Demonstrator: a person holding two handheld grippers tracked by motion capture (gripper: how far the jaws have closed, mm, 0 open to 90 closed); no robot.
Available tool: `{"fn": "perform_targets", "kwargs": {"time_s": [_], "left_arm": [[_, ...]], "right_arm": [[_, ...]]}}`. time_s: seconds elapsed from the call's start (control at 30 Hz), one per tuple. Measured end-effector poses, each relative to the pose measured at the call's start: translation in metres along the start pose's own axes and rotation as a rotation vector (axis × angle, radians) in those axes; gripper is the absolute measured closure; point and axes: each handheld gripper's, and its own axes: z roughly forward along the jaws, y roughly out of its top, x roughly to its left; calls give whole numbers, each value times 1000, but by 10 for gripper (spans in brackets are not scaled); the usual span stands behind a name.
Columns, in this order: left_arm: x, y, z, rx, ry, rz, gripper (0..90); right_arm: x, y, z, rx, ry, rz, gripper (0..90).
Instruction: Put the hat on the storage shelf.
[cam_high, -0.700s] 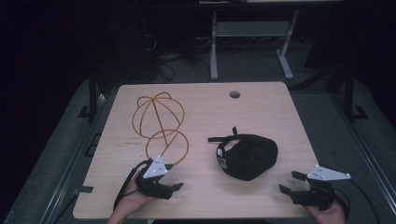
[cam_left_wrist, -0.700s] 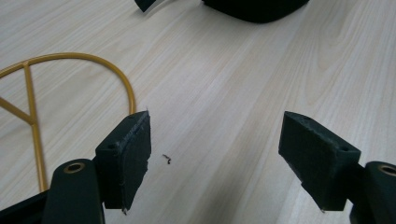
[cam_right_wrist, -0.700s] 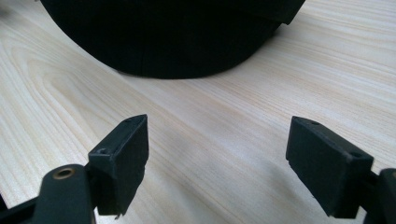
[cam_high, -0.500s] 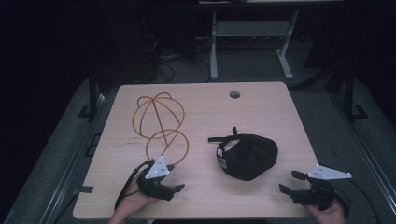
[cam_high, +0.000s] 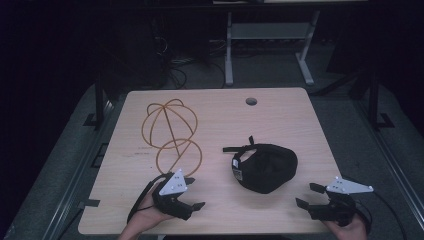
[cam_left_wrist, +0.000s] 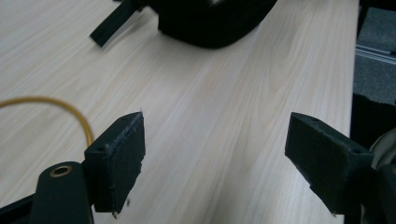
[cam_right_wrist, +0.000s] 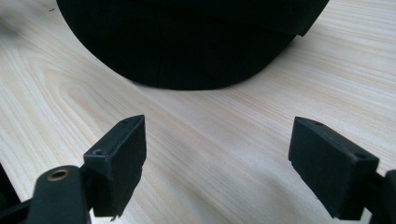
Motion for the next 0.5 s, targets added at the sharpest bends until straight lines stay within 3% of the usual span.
{"fn": "perform_targets", "kwargs": {"time_s": [0.5], "left_arm": [[1, 44, 13, -8, -55, 58, 233]], "right_arm": [[1, 1, 3, 7, 11, -11, 184]]}}
